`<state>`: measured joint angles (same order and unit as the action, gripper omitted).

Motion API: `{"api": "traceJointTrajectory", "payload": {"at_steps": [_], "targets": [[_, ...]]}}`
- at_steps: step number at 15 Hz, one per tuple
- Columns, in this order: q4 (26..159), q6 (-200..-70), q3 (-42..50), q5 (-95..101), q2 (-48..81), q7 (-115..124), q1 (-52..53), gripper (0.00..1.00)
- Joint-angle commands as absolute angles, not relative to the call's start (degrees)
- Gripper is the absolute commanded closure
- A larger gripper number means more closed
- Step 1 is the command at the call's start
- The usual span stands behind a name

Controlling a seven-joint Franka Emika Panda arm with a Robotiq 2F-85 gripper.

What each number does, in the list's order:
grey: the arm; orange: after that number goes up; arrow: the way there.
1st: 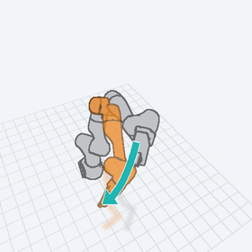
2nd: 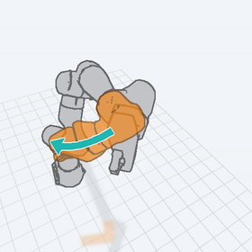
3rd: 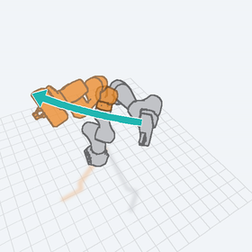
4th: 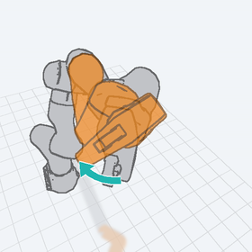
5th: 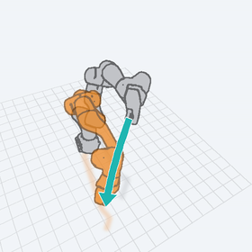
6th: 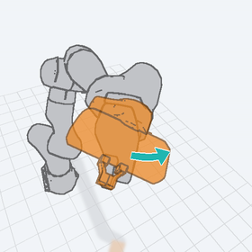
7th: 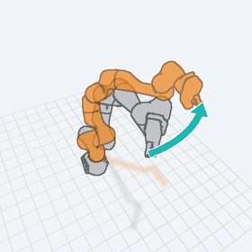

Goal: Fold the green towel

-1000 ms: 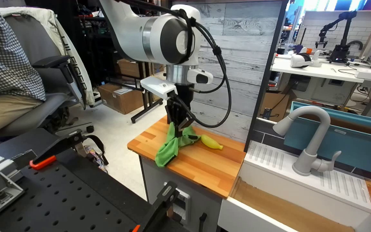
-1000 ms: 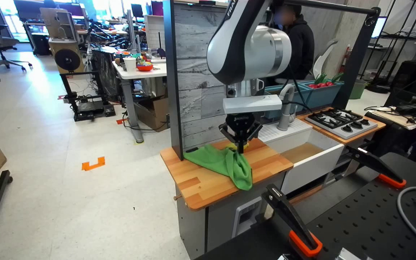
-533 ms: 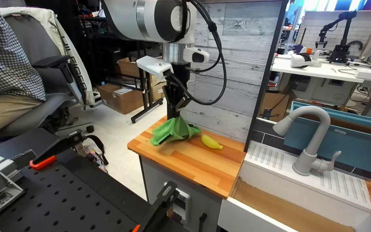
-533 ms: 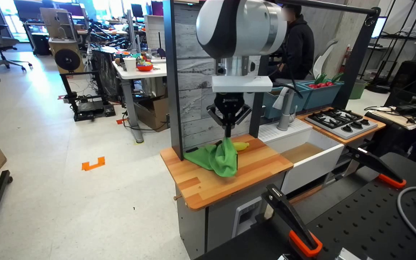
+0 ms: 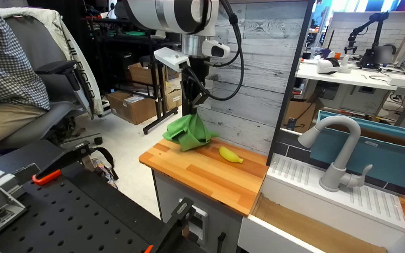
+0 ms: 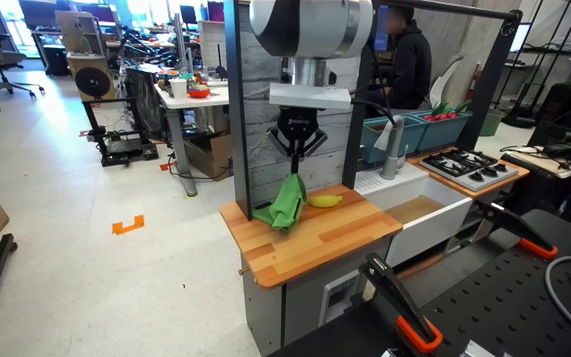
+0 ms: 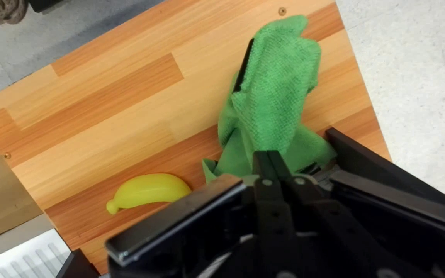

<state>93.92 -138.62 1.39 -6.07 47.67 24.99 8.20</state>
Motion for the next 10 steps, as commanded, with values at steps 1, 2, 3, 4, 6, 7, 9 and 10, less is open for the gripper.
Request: {"api": "traceJointTrajectory", "payload": {"at_steps": [1,2,3,4,6,7,9,10], "targets": [[84.9,-135.4,1.1,-8.3,54.1,26.7,7.7,1.0],[83.3,-135.6,1.2,-8.5,55.5,27.2,7.7,1.0],[81.9,-136.0,1.5,-8.6,57.2,27.7,7.8,1.0],[80.7,-136.3,1.7,-8.6,58.7,28.4,7.9,1.0],[78.4,-136.2,2.4,-8.2,61.6,29.6,8.1,1.0],[77.3,-136.4,2.8,-8.1,63.0,30.1,8.1,1.0],[75.2,-136.2,3.4,-7.9,65.4,31.2,8.3,1.0],[74.0,-135.8,3.7,-7.8,66.6,31.7,8.4,1.0]]}}
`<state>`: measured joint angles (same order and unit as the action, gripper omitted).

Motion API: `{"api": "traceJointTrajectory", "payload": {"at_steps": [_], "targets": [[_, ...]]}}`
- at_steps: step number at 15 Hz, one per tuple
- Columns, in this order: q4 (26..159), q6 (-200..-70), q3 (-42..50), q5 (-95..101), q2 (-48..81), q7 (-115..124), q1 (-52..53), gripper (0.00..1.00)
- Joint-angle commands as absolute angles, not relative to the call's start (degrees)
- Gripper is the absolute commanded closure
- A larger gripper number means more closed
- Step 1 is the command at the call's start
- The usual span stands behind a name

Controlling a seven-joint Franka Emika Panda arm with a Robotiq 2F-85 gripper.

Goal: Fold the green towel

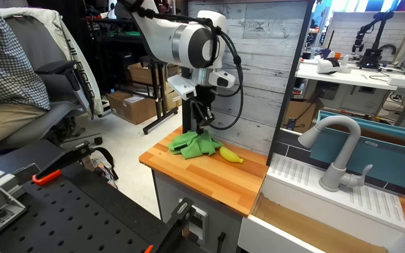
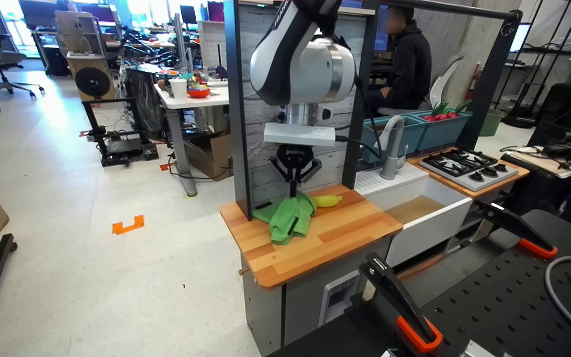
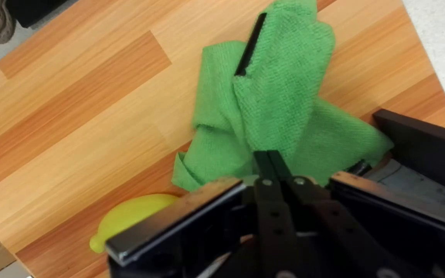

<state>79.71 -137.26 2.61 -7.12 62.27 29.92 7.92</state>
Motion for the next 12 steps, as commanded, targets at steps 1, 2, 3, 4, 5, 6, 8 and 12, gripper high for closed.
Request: {"api": "traceJointTrajectory", "payload": {"at_steps": [1,2,3,4,5,6,8,12], "targets": [[72.8,-135.4,4.0,-7.7,67.7,32.0,8.5,1.0],[71.7,-135.4,4.2,-7.6,68.9,32.4,8.6,1.0],[70.5,-135.2,4.5,-7.4,70.0,32.9,8.8,1.0],[69.4,-135.0,4.7,-7.3,70.9,33.4,8.9,1.0],[68.3,-134.8,4.9,-7.0,71.9,33.8,9.1,1.0],[67.3,-134.7,5.1,-6.9,72.7,34.1,9.2,1.0],[65.5,-134.1,5.3,-6.7,74.2,34.4,9.4,1.0],[62.8,-133.3,5.3,-6.5,76.0,34.8,9.6,1.0]]}}
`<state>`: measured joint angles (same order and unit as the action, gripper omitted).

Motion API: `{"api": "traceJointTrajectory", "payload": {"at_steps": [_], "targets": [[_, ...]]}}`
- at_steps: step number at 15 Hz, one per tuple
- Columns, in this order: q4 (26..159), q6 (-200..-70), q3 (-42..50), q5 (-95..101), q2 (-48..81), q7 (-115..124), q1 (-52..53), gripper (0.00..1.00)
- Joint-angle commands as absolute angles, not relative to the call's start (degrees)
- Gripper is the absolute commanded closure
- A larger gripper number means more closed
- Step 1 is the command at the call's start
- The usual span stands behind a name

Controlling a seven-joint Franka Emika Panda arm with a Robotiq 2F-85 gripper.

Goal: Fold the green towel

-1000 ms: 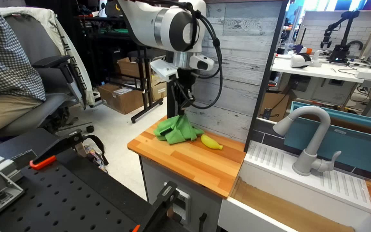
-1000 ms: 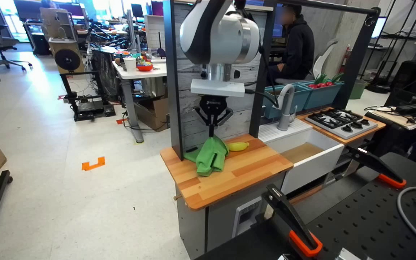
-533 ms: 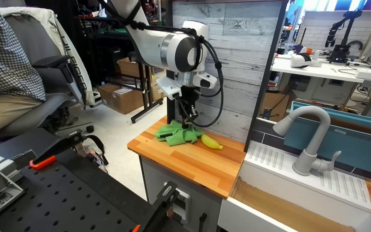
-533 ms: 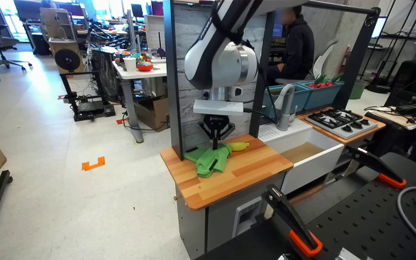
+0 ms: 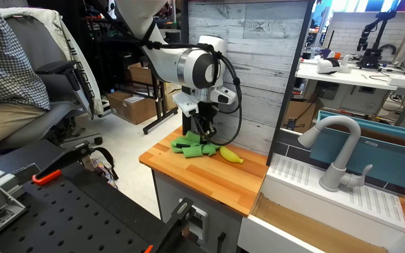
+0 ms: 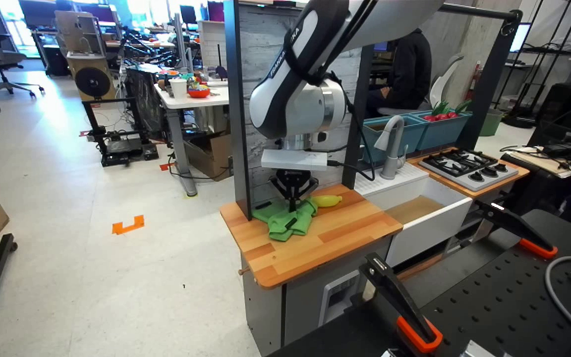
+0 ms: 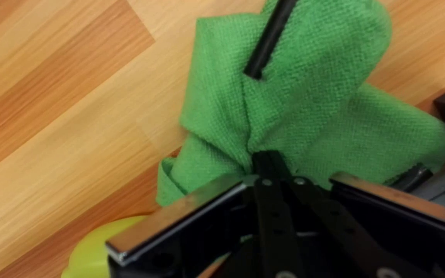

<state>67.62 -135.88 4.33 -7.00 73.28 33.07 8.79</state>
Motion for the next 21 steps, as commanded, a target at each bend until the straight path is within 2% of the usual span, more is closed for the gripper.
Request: {"api": "traceJointTrajectory", "payload": {"at_steps": [1,2,3,12,16,21], "targets": [[62.2,-132.7,5.3,-6.5,76.3,34.9,9.6,0.74],[61.7,-132.2,5.3,-6.5,76.6,35.0,9.5,0.73],[61.4,-131.5,5.2,-6.5,76.7,34.9,9.4,0.68],[61.1,-130.9,4.7,-7.0,76.5,34.5,8.6,0.02],[62.4,-128.6,4.2,-7.3,74.7,34.4,8.2,0.0],[68.5,-132.7,3.9,-7.7,70.5,33.1,8.3,0.0]]}}
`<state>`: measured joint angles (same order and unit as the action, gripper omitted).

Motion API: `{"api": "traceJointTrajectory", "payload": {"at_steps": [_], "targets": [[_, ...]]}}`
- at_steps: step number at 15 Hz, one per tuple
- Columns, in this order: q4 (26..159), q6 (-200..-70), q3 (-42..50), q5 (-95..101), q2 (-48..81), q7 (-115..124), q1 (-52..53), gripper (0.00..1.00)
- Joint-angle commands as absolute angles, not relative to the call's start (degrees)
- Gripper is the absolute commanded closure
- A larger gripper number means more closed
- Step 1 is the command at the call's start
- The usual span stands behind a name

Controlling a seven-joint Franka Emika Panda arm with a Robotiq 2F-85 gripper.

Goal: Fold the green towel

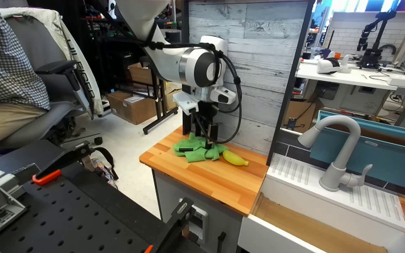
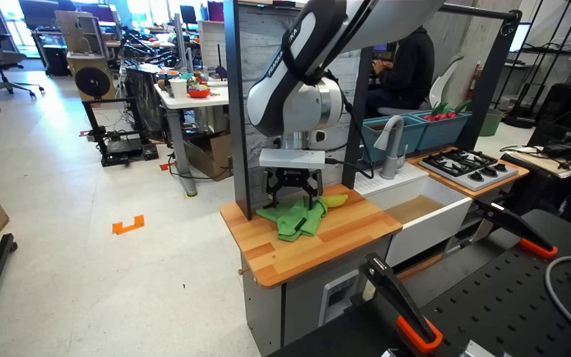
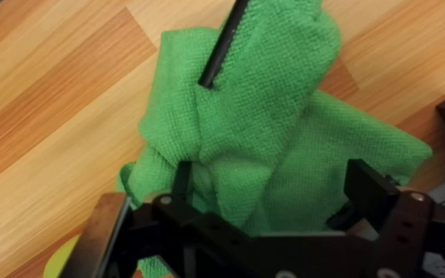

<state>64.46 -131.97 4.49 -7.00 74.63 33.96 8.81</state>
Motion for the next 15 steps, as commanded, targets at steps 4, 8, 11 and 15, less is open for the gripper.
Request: {"api": "traceJointTrajectory", "payload": {"at_steps": [4,8,11,15], "targets": [[76.5,-138.4,3.7,-7.7,65.0,32.3,8.5,0.0],[86.6,-146.3,3.4,-8.4,58.1,31.4,8.3,0.0],[94.7,-152.4,2.8,-9.1,53.2,29.7,7.6,0.0],[104.1,-158.3,0.8,-11.1,47.3,25.2,5.1,0.0]]}}
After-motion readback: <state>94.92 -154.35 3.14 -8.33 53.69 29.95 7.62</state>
